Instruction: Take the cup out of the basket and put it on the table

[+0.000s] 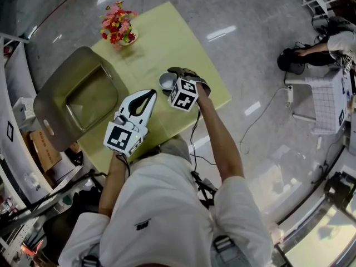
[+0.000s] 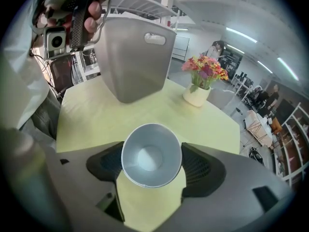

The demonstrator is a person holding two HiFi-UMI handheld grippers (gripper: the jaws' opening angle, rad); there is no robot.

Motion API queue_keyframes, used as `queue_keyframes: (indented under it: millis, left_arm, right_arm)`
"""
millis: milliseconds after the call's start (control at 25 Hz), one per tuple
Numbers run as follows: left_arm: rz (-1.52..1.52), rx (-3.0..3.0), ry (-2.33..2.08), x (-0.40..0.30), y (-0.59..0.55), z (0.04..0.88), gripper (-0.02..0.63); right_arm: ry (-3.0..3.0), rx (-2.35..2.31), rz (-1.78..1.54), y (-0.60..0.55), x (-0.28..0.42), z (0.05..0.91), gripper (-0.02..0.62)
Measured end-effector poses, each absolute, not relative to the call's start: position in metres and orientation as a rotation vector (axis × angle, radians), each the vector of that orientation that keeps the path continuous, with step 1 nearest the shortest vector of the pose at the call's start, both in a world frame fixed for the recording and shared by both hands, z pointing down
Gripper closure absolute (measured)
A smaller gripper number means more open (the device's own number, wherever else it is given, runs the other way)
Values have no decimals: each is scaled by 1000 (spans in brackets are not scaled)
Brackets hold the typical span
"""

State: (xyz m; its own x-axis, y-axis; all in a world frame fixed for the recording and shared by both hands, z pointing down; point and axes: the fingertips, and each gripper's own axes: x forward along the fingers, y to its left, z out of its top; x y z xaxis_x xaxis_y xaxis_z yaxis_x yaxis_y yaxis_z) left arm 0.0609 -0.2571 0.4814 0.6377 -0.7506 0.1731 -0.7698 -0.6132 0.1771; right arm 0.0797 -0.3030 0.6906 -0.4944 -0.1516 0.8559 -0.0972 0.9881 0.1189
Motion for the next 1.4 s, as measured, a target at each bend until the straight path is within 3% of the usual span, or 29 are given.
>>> queue_keyframes:
  millis: [680, 840, 1040, 1120, 1400]
  left_arm:
    - [120, 2633, -1241, 61, -254, 478, 592]
    - [121, 2639, -1251, 59, -252, 473, 592]
    - [110, 2638, -1271, 51, -252, 467, 592]
    - [102, 2644, -1271, 50, -253, 465, 592]
    - [112, 2664, -1241, 53, -246, 462, 592]
  right_arm:
    - [-2154, 229, -24, -305, 87, 675, 225]
    - [-2248, 340, 129, -306, 99, 647, 227]
    - [-2398, 443, 75, -302, 109, 592, 233]
    - [-2464, 506, 71, -301, 111, 569, 264]
    - [-2694, 753, 129, -285, 121, 505, 489]
